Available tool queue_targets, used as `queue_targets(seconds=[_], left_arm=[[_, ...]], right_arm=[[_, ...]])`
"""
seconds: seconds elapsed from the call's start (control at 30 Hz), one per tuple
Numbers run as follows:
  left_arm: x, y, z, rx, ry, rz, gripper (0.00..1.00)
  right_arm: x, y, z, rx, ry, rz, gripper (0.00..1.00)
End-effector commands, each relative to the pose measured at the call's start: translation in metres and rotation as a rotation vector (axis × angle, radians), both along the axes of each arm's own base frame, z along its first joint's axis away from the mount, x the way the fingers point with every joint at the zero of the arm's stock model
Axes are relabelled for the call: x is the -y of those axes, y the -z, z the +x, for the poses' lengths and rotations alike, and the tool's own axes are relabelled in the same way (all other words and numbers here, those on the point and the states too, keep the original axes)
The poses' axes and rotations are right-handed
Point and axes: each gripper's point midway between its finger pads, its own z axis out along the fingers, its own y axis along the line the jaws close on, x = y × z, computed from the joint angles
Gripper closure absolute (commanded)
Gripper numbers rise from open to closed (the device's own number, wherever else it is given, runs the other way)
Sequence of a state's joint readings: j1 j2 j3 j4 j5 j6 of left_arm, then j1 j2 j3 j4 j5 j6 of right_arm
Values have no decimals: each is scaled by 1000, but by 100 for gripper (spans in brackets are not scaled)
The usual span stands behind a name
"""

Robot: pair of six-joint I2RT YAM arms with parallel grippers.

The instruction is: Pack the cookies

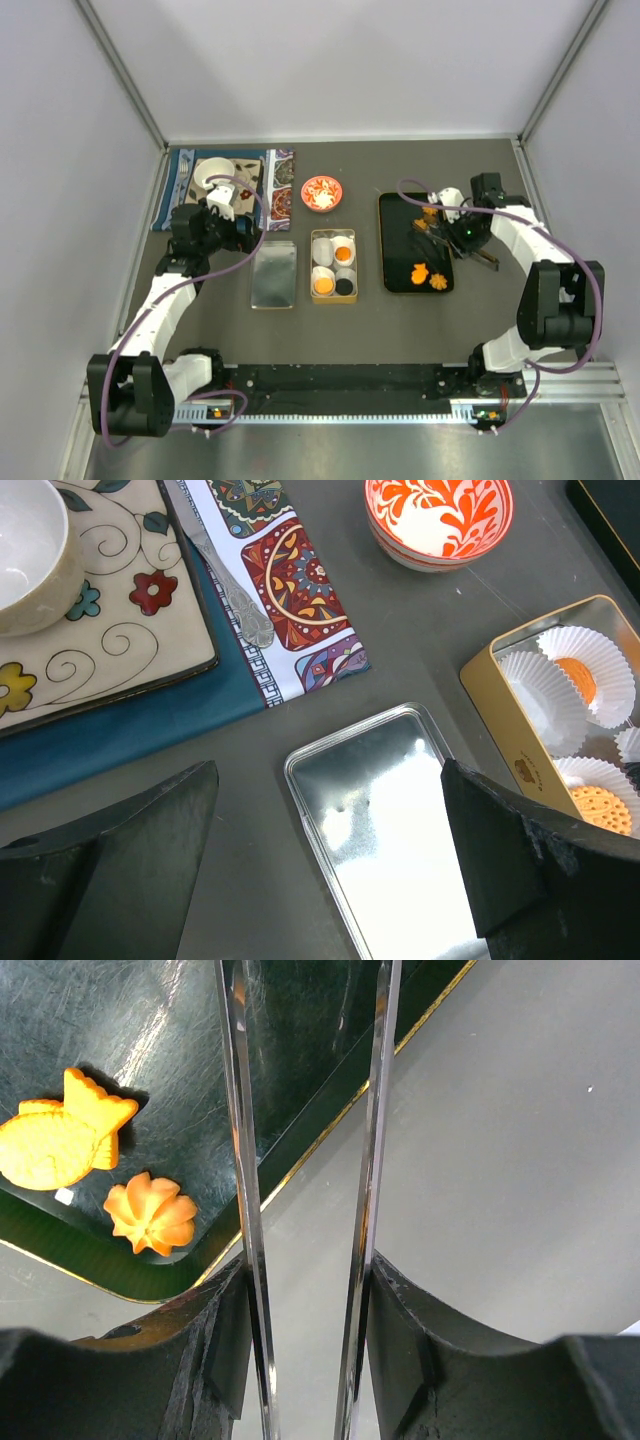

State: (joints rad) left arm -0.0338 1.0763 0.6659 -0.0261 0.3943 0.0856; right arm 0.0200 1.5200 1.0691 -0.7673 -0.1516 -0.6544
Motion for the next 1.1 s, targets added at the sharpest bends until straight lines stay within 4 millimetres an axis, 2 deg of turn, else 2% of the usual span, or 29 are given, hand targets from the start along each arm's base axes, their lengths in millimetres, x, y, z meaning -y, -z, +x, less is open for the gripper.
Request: queue_targets(seconds=[0.0,0.23,0.53,0.67,0.9,1.07], left_arm=[[0,-19,8,67,4,12,1],[-1,-18,7,68,4,14,1],[0,-19,7,69,4,12,1],[-1,-19,7,69,3,13,1],[0,-19,7,69,4,12,1],[0,-20,8,70,4,12,1]], right_arm=[[-5,-16,19,65,-23,10,56],[-3,-18,19,75,-22,-3,61],[-4,-32,19,114,-20,-3,75],[-6,-40,17,129,-20,6,77],[-17,-66,13,182,-40,29,77],[-24,-76,8,198,-58,26,77]])
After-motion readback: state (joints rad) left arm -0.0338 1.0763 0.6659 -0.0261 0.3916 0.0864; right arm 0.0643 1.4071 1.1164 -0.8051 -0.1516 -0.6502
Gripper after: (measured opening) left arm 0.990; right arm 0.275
